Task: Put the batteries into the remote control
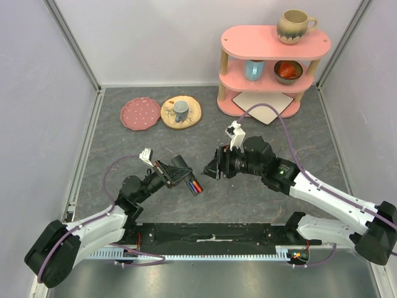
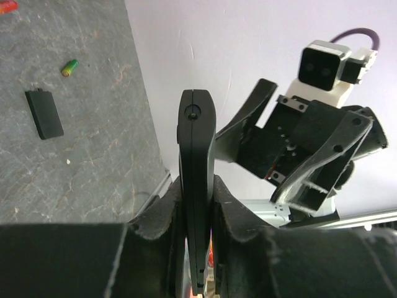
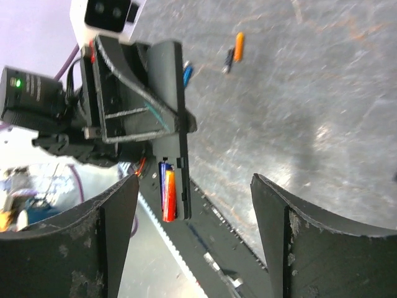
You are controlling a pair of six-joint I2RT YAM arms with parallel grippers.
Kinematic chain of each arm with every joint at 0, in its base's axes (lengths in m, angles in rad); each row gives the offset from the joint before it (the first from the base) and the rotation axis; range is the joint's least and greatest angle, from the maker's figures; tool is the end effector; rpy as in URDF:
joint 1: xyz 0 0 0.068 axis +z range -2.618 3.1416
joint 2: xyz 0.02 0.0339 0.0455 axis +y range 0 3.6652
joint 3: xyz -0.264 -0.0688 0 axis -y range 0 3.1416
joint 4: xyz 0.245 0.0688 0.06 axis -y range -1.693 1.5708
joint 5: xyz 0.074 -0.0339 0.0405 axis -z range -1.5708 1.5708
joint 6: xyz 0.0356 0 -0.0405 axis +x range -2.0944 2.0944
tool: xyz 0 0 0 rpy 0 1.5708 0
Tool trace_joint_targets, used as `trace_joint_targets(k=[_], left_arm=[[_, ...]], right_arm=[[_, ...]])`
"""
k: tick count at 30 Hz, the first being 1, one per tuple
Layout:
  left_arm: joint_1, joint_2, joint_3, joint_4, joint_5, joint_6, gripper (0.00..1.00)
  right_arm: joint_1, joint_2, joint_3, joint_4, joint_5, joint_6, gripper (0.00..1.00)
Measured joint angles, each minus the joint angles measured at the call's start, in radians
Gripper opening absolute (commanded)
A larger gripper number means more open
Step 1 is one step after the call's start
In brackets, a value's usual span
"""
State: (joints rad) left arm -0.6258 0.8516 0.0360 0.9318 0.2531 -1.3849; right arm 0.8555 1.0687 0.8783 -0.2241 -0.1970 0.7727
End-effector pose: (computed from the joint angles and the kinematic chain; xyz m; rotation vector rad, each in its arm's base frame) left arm 0.1289 -0.1041 0.1874 -0.4109 1.6968 -1.7573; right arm 0.1551 0.1892 0.3136 -0.2325 2.1898 1.1917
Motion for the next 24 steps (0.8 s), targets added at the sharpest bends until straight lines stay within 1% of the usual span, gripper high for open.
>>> trace_joint_targets(k=[5,10,20,24], left_arm=[[0.0,0.034,0.0,0.018,0.031,-0.024,0.02],[0.0,0.075,0.0,0.04,0.048,-0.045,0.02],[0.0,0.118,0.004,0.096,0.049,-0.097,0.02],[0.0,0.123,0.019,0.098,0.05,-0.106,0.02]], right_arm=[[0.0,0.003,-0.116,0.149,-0.144,0.078,0.81],[0.0,0.005,-0.181,0.272,-0.221,0.127,0.81],[0.0,0.004,-0.273,0.402,-0.302,0.159,0.81],[0.002,0.006,-0.29,0.439,-0.323,0.167,0.79]])
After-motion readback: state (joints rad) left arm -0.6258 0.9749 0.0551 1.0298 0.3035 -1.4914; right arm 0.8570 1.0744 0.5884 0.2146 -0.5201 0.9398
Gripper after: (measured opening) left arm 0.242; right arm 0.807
